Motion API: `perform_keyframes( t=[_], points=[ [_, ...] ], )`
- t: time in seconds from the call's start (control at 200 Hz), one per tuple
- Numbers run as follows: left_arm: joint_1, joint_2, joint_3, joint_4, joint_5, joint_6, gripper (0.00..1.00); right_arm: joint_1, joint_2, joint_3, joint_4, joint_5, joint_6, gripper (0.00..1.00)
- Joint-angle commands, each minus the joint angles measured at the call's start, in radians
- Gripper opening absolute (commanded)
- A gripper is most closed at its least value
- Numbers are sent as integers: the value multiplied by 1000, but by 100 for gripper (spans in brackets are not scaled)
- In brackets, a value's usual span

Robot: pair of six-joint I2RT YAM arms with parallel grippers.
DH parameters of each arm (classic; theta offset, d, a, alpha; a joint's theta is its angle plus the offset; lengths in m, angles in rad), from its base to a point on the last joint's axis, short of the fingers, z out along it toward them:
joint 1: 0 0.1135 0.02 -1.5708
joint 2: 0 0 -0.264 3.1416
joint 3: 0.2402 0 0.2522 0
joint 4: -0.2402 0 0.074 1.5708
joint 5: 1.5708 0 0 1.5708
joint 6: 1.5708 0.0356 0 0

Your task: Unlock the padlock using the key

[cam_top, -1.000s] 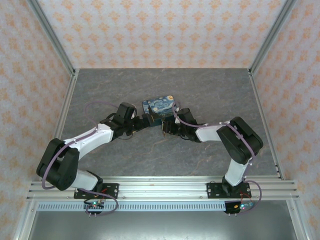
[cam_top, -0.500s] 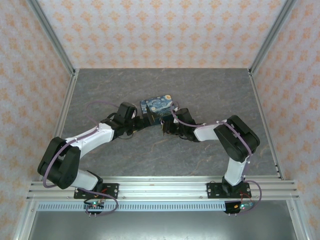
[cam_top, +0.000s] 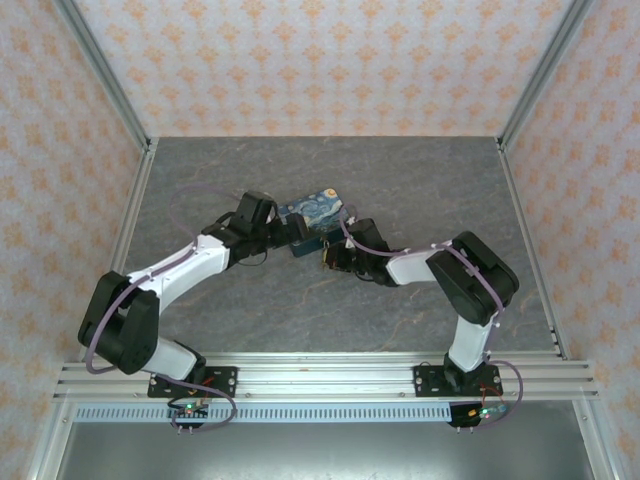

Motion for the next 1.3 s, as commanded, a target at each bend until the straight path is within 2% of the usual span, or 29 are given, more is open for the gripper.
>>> perform_keyframes(
  t=[0.0,0.255,0.38,0.871,1.296],
  points=[
    [-1,31,40,-88,-105,52,100,-1,-20,-44,-30,56,44,0],
    [-76,102,128,-185,-331,90,100,-4,-39,-80,-18,80,74,0],
    [-105,138,144,-193,-391,84,100,-7,-47,-91,-16,83,80,0],
    [-134,208,114,-168,-436,59,100,-16,-54,-102,-4,84,98,0],
    [-140,211,65,-135,-399,52,100,-18,-22,-90,152,39,254,0]
  ],
)
